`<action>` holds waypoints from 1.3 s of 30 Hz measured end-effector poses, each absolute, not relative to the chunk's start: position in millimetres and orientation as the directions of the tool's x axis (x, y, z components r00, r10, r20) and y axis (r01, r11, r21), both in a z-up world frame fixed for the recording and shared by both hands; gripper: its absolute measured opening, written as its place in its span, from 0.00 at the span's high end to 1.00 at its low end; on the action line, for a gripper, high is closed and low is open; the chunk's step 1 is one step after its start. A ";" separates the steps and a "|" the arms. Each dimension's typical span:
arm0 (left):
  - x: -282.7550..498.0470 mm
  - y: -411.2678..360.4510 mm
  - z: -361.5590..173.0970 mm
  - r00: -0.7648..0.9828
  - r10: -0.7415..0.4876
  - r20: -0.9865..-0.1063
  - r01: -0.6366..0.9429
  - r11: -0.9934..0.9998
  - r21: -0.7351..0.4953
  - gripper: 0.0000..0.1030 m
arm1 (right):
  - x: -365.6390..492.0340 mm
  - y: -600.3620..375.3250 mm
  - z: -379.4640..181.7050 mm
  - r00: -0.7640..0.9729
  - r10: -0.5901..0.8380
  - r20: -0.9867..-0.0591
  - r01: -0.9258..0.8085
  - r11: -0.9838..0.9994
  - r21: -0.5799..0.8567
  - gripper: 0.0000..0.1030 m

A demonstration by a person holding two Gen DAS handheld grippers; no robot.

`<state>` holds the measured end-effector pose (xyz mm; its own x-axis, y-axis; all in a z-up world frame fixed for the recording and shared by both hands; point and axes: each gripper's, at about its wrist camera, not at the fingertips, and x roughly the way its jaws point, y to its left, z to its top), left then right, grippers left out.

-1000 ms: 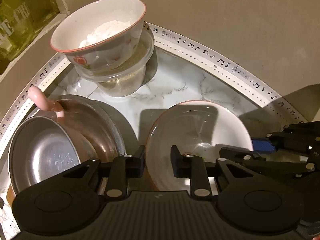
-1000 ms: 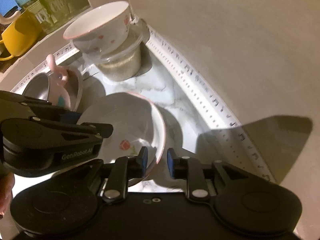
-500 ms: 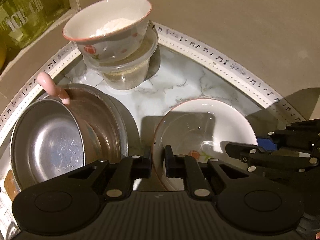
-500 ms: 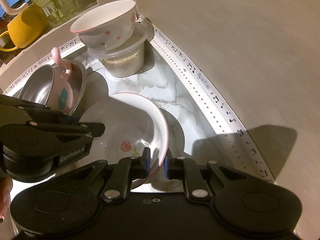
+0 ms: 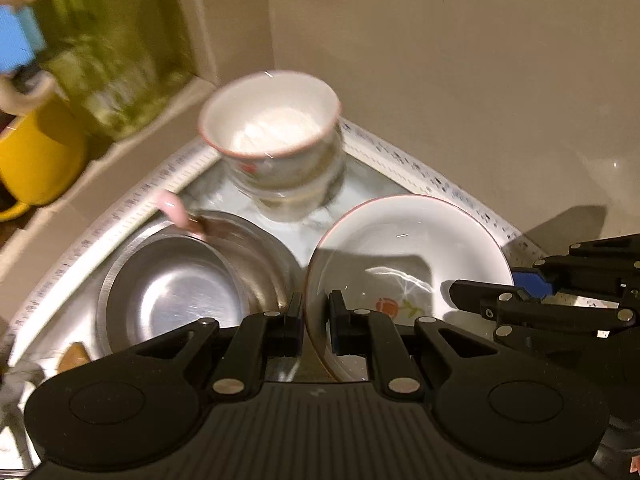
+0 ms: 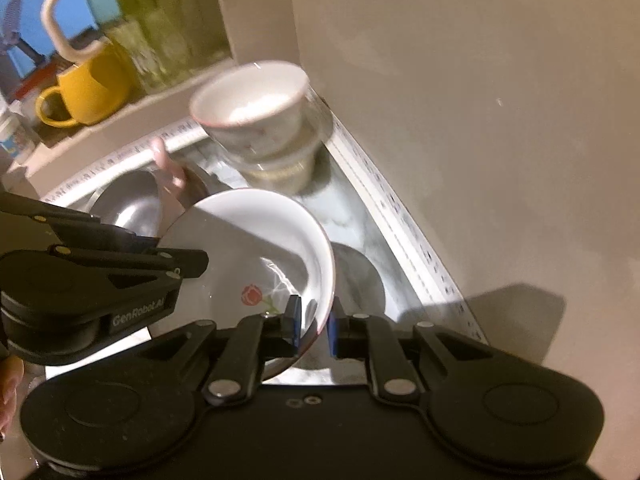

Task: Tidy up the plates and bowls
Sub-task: 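Lift the white floral bowl toward the nested steel pots, then lower the white floral bowl into the pink-handled pot and open both grippers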

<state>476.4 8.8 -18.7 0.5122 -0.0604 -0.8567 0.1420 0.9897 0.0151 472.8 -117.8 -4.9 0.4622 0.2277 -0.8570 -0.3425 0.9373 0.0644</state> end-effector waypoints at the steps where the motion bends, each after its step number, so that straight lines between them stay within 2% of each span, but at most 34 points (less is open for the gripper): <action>1: 477.0 13.1 -14.5 0.520 -0.053 -0.853 0.133 0.991 0.020 0.90 | 472.7 -113.3 0.7 0.468 0.233 -0.852 -0.352 0.934 0.062 0.87; 13: 467.2 91.2 22.6 0.551 0.062 -0.832 0.001 0.997 0.075 0.89 | 480.2 -38.1 33.2 0.465 0.328 -0.822 -0.470 0.879 0.085 0.87; 23: 472.5 138.9 -8.3 0.516 0.095 -0.852 -0.077 0.995 0.065 0.89 | 486.4 16.5 9.6 0.412 0.359 -0.837 -0.538 0.837 0.094 0.87; 39: 481.3 142.1 -40.6 0.481 0.100 -0.871 -0.076 0.995 0.072 0.88 | 496.9 28.0 -25.3 0.369 0.330 -0.869 -0.554 0.828 0.080 0.86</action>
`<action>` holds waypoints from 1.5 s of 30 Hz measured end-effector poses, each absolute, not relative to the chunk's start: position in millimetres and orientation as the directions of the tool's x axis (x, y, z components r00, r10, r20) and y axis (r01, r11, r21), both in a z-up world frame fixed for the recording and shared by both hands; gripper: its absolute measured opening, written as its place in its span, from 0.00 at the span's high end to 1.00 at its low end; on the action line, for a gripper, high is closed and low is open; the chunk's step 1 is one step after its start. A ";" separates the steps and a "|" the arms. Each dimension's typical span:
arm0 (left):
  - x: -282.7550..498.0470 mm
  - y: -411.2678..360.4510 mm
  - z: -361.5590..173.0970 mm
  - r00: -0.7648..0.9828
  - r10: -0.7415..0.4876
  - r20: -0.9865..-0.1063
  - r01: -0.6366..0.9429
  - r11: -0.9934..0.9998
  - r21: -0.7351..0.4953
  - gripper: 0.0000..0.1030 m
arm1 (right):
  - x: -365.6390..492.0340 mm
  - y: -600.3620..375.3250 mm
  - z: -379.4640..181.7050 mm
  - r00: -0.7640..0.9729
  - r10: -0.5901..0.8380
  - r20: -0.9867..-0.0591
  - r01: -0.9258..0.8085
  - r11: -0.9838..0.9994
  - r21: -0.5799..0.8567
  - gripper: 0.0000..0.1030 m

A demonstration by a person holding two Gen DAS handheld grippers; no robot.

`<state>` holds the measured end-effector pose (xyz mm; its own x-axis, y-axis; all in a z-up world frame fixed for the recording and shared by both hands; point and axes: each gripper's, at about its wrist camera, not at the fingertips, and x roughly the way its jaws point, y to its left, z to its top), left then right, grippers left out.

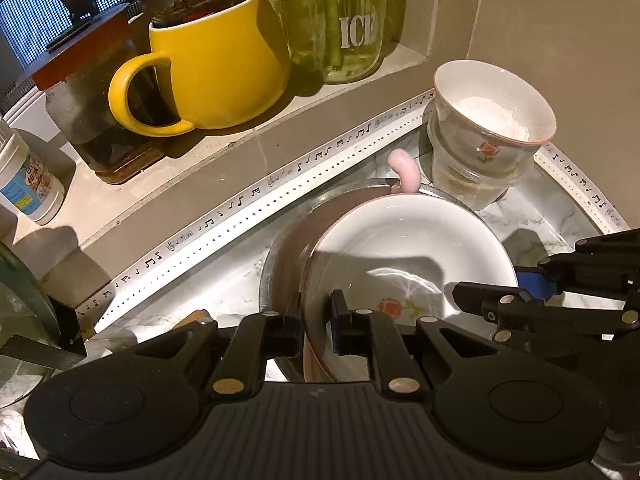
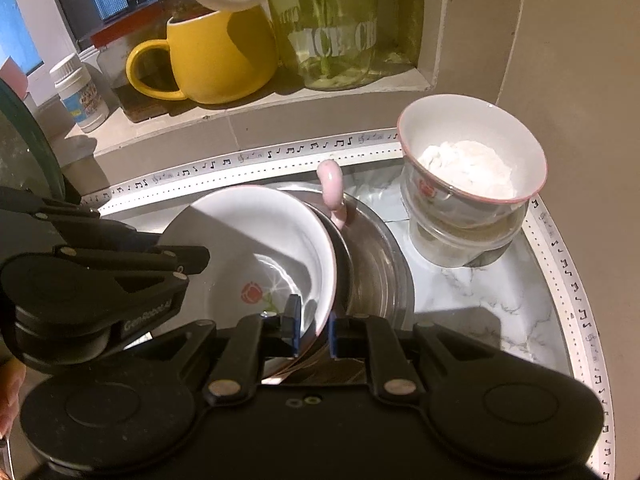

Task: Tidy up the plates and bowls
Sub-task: 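Lower the white floral bowl into the pink-handled pot and open both grippers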

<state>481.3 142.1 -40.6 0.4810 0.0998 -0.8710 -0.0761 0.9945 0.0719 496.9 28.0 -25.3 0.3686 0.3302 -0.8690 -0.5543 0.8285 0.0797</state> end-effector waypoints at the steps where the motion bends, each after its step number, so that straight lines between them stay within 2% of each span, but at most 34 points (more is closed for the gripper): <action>1: 482.1 142.1 -41.7 0.479 0.102 -0.872 -0.079 0.994 0.073 0.88 | 497.0 28.7 -26.4 0.367 0.330 -0.870 -0.556 0.827 0.079 0.86; 11: 486.2 142.0 -53.4 0.465 0.128 -0.876 -0.090 0.991 0.096 0.87 | 500.4 33.6 -34.9 0.356 0.327 -0.875 -0.552 0.830 0.086 0.84; 24: 489.9 147.4 -61.0 0.457 0.096 -0.884 -0.116 0.992 0.048 0.86 | 506.5 34.7 -34.5 0.325 0.322 -0.889 -0.532 0.840 0.110 0.82; 33: 488.8 145.7 -62.1 0.467 0.105 -0.878 -0.101 0.993 0.065 0.87 | 510.7 33.2 -30.0 0.302 0.322 -0.897 -0.520 0.845 0.128 0.80; 34: 488.8 145.1 -62.0 0.468 0.105 -0.877 -0.101 0.993 0.065 0.87 | 511.0 32.5 -27.2 0.303 0.325 -0.896 -0.523 0.843 0.128 0.77; 36: 489.3 145.2 -62.3 0.465 0.101 -0.879 -0.104 0.993 0.059 0.87 | 509.4 31.3 -18.7 0.328 0.324 -0.888 -0.531 0.840 0.110 0.66; 39: 488.7 145.2 -61.6 0.463 0.097 -0.881 -0.108 0.993 0.053 0.87 | 508.6 27.5 -8.6 0.362 0.323 -0.874 -0.540 0.837 0.086 0.61; 42: 487.5 145.8 -58.9 0.466 0.096 -0.880 -0.108 0.993 0.051 0.87 | 508.6 19.9 -5.1 0.373 0.328 -0.868 -0.536 0.840 0.087 0.47; 45: 484.4 146.5 -51.2 0.487 0.091 -0.869 -0.108 0.993 0.043 0.87 | 506.7 11.3 -3.7 0.371 0.347 -0.861 -0.533 0.839 0.109 0.41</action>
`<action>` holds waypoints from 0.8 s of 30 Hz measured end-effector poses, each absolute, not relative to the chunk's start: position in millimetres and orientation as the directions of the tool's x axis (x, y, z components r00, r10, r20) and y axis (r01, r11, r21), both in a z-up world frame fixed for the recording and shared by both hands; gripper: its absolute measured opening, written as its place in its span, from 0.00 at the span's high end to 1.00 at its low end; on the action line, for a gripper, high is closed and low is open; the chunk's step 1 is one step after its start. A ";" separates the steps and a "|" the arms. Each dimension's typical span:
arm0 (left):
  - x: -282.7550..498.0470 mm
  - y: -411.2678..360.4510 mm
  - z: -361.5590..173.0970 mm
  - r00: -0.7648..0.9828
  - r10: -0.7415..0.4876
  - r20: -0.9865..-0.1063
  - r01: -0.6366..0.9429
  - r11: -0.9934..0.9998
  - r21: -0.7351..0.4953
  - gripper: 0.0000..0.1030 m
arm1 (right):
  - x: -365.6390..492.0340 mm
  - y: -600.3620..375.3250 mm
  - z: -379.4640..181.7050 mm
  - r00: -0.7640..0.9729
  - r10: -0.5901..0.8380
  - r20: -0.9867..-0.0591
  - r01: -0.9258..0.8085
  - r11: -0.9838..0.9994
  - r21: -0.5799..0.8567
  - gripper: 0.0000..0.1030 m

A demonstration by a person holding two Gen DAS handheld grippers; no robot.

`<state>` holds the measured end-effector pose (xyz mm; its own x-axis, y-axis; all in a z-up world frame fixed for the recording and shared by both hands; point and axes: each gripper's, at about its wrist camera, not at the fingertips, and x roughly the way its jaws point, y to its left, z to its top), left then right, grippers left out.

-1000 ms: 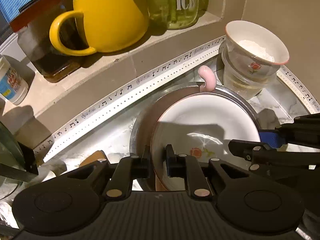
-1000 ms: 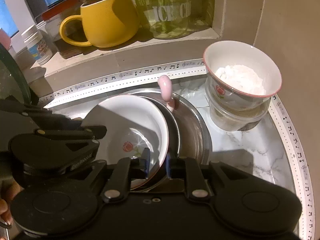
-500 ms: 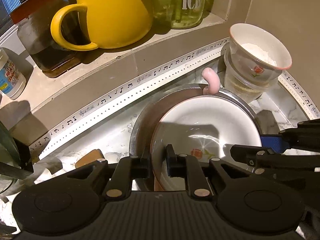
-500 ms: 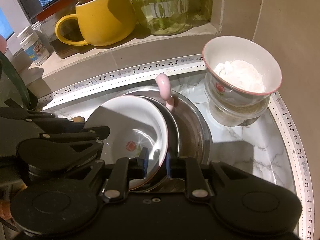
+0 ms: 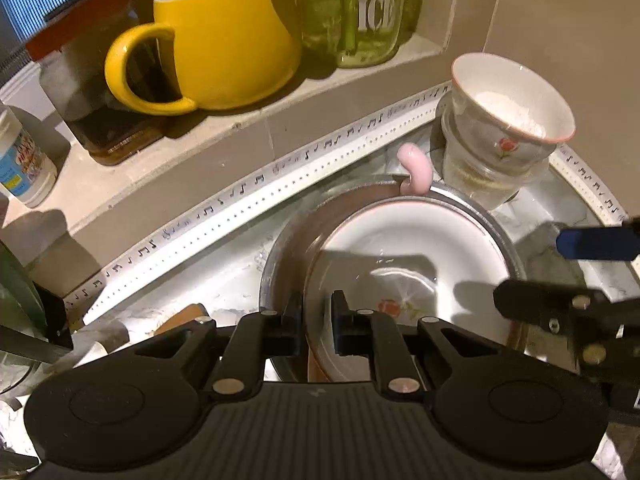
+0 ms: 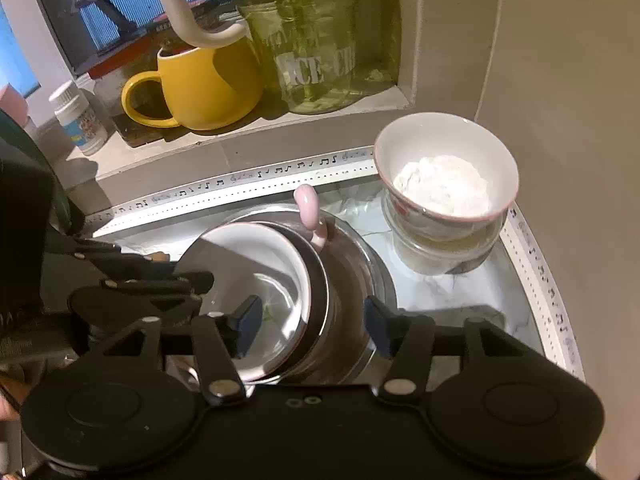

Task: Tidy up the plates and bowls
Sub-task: 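Lower the white floral bowl into the pink-handled pot and open both grippers, then close both grippers on the rim of the pink-handled pot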

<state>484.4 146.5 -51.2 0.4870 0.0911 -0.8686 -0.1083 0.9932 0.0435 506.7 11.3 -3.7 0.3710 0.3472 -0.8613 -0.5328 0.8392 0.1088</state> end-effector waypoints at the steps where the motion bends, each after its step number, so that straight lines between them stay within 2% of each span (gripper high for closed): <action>1: 483.4 146.6 -48.5 0.492 0.090 -0.866 -0.110 0.993 0.041 0.87 | 505.8 8.7 -3.2 0.372 0.351 -0.859 -0.531 0.840 0.114 0.41; 8: 470.6 148.8 -30.0 0.511 0.053 -0.858 -0.104 0.995 0.000 0.87 | 497.9 -9.6 4.4 0.380 0.372 -0.847 -0.520 0.843 0.137 0.37; 12: 460.7 149.4 -20.4 0.522 0.026 -0.853 -0.092 0.995 -0.025 0.84 | 491.5 -22.8 10.3 0.388 0.388 -0.836 -0.520 0.841 0.149 0.30; 13: 459.1 149.3 -19.1 0.520 0.025 -0.854 -0.094 0.995 -0.028 0.81 | 490.1 -25.6 11.1 0.390 0.392 -0.834 -0.518 0.842 0.153 0.29; 14: 456.9 149.6 -18.0 0.520 0.021 -0.854 -0.098 0.995 -0.035 0.69 | 488.6 -28.4 12.1 0.391 0.396 -0.830 -0.517 0.841 0.158 0.27; 15: 455.1 149.8 -17.1 0.521 0.017 -0.853 -0.102 0.994 -0.043 0.52 | 487.1 -31.0 12.9 0.392 0.401 -0.828 -0.516 0.841 0.163 0.24; 17: 450.0 150.7 -14.7 0.535 0.011 -0.845 -0.108 0.993 -0.056 0.29 | 484.1 -34.5 14.2 0.393 0.410 -0.823 -0.514 0.840 0.174 0.20; 18: 447.4 151.5 -13.5 0.545 0.011 -0.839 -0.114 0.992 -0.061 0.26 | 482.6 -36.1 14.6 0.392 0.418 -0.820 -0.517 0.837 0.180 0.19; 24: 443.1 164.2 -15.3 0.540 0.004 -0.841 -0.172 0.979 -0.105 0.25 | 478.1 -45.9 12.2 0.395 0.436 -0.809 -0.521 0.831 0.193 0.12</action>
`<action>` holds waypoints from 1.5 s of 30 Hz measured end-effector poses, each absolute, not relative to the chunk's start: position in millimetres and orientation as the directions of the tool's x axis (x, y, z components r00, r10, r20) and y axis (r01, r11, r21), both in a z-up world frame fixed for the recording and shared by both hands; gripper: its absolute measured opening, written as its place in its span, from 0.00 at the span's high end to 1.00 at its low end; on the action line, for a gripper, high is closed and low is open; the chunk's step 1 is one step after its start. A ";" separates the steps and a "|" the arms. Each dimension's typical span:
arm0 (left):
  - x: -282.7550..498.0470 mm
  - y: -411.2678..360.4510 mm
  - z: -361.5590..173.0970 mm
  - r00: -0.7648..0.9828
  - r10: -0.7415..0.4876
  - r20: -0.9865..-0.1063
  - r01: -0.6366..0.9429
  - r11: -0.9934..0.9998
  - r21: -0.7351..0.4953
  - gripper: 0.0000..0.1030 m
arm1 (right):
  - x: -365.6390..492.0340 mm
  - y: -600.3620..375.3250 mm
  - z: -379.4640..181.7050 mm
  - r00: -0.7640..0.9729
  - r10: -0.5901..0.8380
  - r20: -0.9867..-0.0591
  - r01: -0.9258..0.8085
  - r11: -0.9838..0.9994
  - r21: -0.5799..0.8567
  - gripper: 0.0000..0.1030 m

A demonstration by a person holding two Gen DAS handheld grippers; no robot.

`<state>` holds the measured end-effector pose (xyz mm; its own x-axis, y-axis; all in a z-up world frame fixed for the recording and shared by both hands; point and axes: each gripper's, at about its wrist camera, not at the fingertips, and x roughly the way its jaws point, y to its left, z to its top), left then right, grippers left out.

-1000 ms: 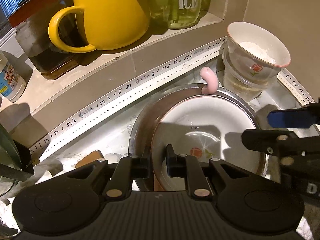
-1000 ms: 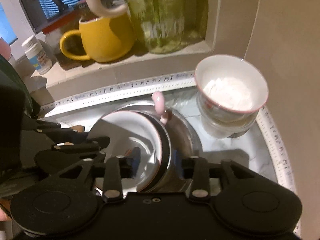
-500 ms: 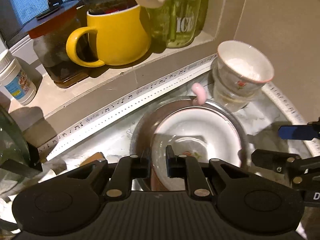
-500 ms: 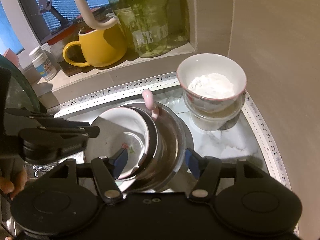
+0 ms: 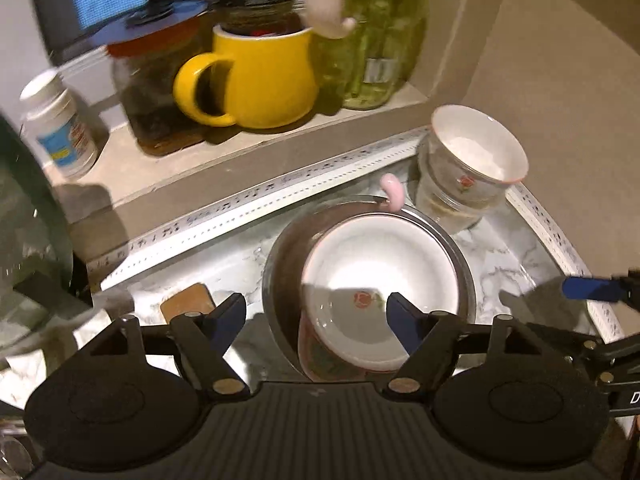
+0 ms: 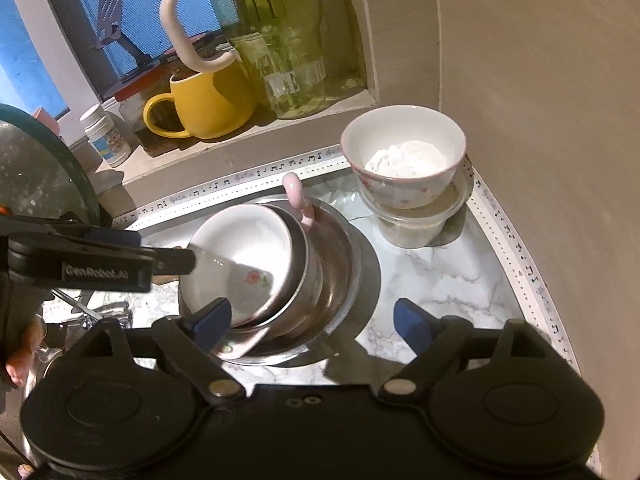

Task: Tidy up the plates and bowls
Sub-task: 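Close both grippers on the rim of the pink-handled pot, then lift the nested pots holding the bowl with both grippers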

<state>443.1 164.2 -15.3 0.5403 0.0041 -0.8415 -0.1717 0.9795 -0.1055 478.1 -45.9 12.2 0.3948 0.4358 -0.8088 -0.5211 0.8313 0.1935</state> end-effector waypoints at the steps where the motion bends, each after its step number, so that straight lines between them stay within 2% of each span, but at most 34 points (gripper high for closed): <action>1: 443.1 168.6 -17.7 0.538 0.002 -0.843 -0.191 0.974 -0.119 0.25 | 478.3 -48.3 10.8 0.395 0.437 -0.808 -0.517 0.833 0.197 0.11; 7: 445.1 192.0 -32.5 0.521 0.017 -0.854 -0.296 0.941 -0.162 0.25 | 489.5 -57.5 -9.6 0.384 0.420 -0.822 -0.456 0.861 0.227 0.11; 10: 445.7 201.0 -36.7 0.521 0.023 -0.853 -0.332 0.927 -0.177 0.25 | 495.3 -55.4 -23.5 0.391 0.392 -0.833 -0.434 0.877 0.208 0.19; 14: 449.3 206.9 -40.6 0.520 0.036 -0.854 -0.351 0.920 -0.174 0.25 | 508.9 -54.3 -47.9 0.358 0.380 -0.853 -0.378 0.894 0.240 0.35; 15: 450.3 207.5 -41.7 0.518 0.038 -0.855 -0.353 0.919 -0.173 0.25 | 512.4 -53.8 -53.3 0.352 0.377 -0.856 -0.363 0.899 0.247 0.44; 17: 452.4 208.2 -43.6 0.516 0.048 -0.855 -0.356 0.920 -0.164 0.25 | 516.8 -52.2 -62.2 0.342 0.374 -0.862 -0.346 0.903 0.255 0.55; 19: 453.4 208.7 -45.5 0.515 0.064 -0.855 -0.361 0.921 -0.149 0.25 | 520.2 -50.9 -67.1 0.336 0.398 -0.854 -0.335 0.898 0.286 0.59; 21: 454.3 210.7 -46.9 0.517 0.073 -0.853 -0.367 0.919 -0.144 0.25 | 523.6 -48.0 -70.2 0.327 0.415 -0.849 -0.328 0.892 0.309 0.73; 26: 458.1 216.8 -50.4 0.510 0.089 -0.855 -0.388 0.912 -0.136 0.25 | 525.6 -37.1 -74.4 0.300 0.427 -0.853 -0.349 0.882 0.318 0.85; 33: 461.9 219.6 -58.3 0.508 0.068 -0.859 -0.400 0.901 -0.166 0.27 | 523.7 -34.9 -75.1 0.323 0.420 -0.848 -0.404 0.872 0.278 0.88; 35: 463.7 218.5 -62.6 0.503 0.052 -0.863 -0.394 0.902 -0.175 0.38 | 522.3 -34.4 -74.3 0.329 0.414 -0.849 -0.423 0.868 0.259 0.88; 38: 465.9 217.9 -68.9 0.491 0.023 -0.871 -0.401 0.893 -0.203 0.44 | 523.5 -38.5 -73.5 0.331 0.411 -0.849 -0.435 0.865 0.249 0.88; 41: 468.1 220.0 -77.3 0.479 -0.021 -0.878 -0.413 0.877 -0.246 0.59 | 524.1 -43.6 -72.4 0.339 0.400 -0.851 -0.442 0.867 0.231 0.88; 45: 470.7 220.4 -87.3 0.489 -0.105 -0.866 -0.407 0.851 -0.333 0.64 | 525.1 -53.6 -72.0 0.338 0.394 -0.855 -0.448 0.866 0.222 0.88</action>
<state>470.7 220.4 -87.3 0.4887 -0.1051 -0.8661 -0.4066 0.8509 -0.3326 525.1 -53.6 -72.0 0.3380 0.3943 -0.8546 -0.4483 0.8658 0.2223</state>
